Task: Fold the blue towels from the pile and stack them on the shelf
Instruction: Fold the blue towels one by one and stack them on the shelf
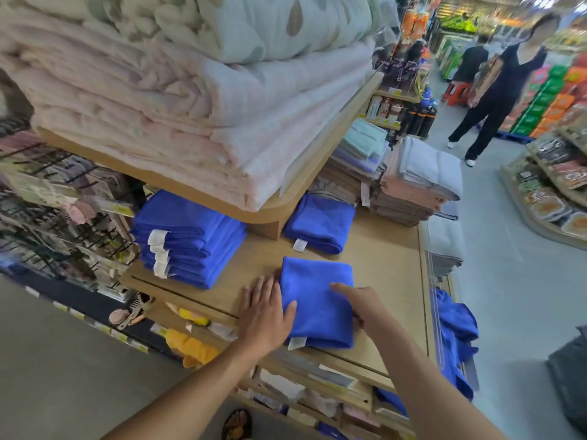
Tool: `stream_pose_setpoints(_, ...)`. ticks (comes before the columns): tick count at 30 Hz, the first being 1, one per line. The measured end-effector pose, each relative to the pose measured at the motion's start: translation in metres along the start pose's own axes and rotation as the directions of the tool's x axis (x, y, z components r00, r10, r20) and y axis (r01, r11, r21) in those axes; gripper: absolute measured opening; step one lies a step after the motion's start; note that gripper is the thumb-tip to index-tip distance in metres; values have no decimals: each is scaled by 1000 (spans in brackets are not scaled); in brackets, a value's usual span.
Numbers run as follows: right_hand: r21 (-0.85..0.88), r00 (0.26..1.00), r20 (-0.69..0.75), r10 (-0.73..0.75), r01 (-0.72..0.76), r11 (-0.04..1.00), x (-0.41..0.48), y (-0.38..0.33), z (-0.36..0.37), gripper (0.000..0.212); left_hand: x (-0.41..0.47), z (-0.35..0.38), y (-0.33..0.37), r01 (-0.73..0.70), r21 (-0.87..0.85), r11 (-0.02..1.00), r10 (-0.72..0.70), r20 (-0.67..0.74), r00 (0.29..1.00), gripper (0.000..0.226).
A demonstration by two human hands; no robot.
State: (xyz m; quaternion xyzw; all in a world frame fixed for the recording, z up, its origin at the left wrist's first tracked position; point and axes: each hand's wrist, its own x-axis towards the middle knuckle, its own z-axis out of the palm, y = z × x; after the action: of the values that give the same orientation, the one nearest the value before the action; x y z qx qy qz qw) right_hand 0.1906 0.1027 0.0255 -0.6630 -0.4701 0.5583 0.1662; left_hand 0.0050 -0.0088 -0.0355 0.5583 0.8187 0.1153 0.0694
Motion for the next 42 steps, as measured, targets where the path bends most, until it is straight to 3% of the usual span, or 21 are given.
stream_pose_setpoints(2, 64, 1000, -1, -3, 3, 998, -2, -4, 7, 58, -3, -1, 1, -2, 38, 999, 2, -12, 1000, 76)
stream_pose_setpoints(5, 85, 995, -21, -97, 99, 991, -7, -3, 12, 45, -2, -2, 1, 2, 9, 1000, -2, -16, 1000, 77)
stream_pose_setpoints(7, 117, 983, -19, -182, 183, 976, -13, -2, 14, 35, 0, -5, -1, -8, -92, 996, 5, -29, 1000, 78)
stream_pose_setpoints(9, 155, 958, -4, -285, 283, 947, -24, -1, 12, 30, 4, -11, -3, 5, -316, 949, -17, -37, 999, 84)
stream_pose_setpoints(11, 166, 921, 33, -387, 377, 911, -36, -6, 9, 31, 9, -26, -2, 86, -647, 757, -76, 43, 996, 92)
stream_pose_setpoints(13, 173, 884, 62, -463, 448, 877, -44, -15, 0, 37, 18, -42, 6, 137, -877, 460, -33, 138, 990, 78)
stream_pose_setpoints(15, 180, 860, 67, -506, 488, 854, -49, -28, -11, 45, 26, -52, 10, 216, -944, 250, 61, 238, 969, 44)
stream_pose_setpoints(17, 208, 851, 71, -520, 497, 842, -47, -43, -24, 51, 34, -60, 16, 391, -917, 84, 242, 399, 884, 34)
stream_pose_setpoints(18, 227, 847, 75, -526, 499, 836, -44, -51, -31, 52, 39, -61, 18, 460, -886, 60, 311, 454, 835, 40)
stream_pose_setpoints(20, 268, 843, 72, -533, 498, 825, -32, -68, -44, 48, 54, -63, 22, 493, -866, 86, 341, 490, 802, 51)
stream_pose_setpoints(25, 415, 891, 36, -452, 398, 818, 16, -110, -57, 37, 108, -87, 40, 461, -887, 24, 239, 453, 859, 38)
stream_pose_setpoints(27, 485, 901, 32, -433, 365, 794, 37, -134, -54, 42, 135, -100, 44, 472, -878, -78, 194, 451, 871, 39)
stream_pose_setpoints(31, 554, 940, 48, -339, 257, 792, 81, -174, -44, 48, 178, -101, 47, 500, -762, -411, 59, 525, 849, 34)
stream_pose_setpoints(34, 314, 988, 67, -142, 114, 942, 111, -166, -35, 58, 185, -69, 47, 580, -720, -380, -23, 634, 773, 41)
stream_pose_setpoints(36, 210, 998, 31, -55, 47, 976, 127, -147, -30, 63, 183, -51, 44, 606, -696, -385, -70, 677, 733, 40)
stream_pose_setpoints(39, 241, 997, -33, -63, 69, 968, 138, -129, -25, 57, 187, -37, 40, 564, -707, -427, -124, 664, 738, 41)
stream_pose_setpoints(42, 282, 979, -127, -158, 188, 941, 143, -130, -21, 60, 182, -35, 47, 488, -799, -352, -165, 566, 807, 53)
